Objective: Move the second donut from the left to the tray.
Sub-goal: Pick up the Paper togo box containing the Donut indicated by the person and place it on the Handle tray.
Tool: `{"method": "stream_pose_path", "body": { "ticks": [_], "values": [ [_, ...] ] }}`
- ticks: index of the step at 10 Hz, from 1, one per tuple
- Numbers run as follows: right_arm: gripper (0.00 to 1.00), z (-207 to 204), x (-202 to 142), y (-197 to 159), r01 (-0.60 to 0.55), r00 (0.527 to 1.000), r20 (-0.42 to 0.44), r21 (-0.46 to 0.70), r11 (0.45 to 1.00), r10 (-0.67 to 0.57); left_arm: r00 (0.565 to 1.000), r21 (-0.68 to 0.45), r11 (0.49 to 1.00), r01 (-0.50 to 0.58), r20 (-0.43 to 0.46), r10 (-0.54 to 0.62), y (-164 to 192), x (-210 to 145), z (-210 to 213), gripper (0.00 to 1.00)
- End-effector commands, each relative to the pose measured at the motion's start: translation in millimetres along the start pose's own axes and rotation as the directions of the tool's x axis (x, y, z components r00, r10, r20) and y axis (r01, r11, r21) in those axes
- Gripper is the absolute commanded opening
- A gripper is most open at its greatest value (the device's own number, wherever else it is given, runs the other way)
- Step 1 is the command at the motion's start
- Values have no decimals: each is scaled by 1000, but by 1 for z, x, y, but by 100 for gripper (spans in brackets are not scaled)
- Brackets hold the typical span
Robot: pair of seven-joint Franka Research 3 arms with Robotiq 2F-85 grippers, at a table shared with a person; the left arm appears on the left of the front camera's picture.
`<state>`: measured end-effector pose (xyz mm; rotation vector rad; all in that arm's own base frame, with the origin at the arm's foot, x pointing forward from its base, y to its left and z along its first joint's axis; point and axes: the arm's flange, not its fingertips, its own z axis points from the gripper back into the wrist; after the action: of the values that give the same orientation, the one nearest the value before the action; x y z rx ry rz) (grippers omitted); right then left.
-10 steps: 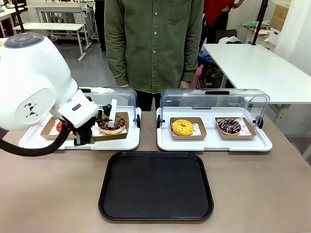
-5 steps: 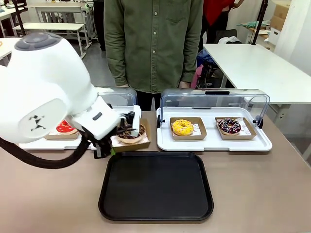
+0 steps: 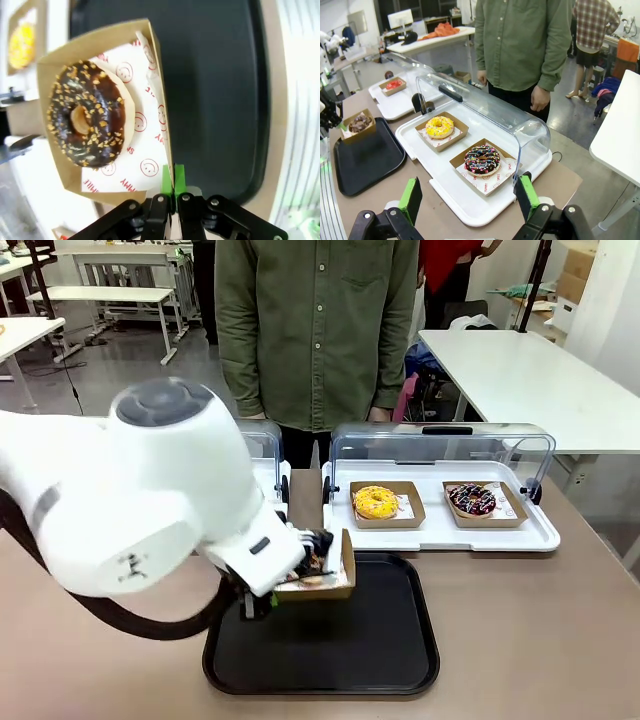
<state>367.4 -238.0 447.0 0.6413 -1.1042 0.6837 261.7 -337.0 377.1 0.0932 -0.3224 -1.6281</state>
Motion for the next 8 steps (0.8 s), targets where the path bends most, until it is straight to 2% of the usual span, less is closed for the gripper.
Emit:
{"method": "stream_pose_path", "body": {
  "ticks": [1,5,8],
  "values": [
    [100,0,2,-1,-14,1000,18,1,1000,14,999,27,1000,0,-32,1,-20,-3,-25,2],
    [100,0,2,-1,-14,1000,18,1,1000,14,998,-13,1000,24,-52,-24,-29,8,-55,2],
    [100,0,2,-1,-14,1000,18,1,1000,14,998,-32,998,49,-25,-50,-29,7,-66,2]
  ]
}}
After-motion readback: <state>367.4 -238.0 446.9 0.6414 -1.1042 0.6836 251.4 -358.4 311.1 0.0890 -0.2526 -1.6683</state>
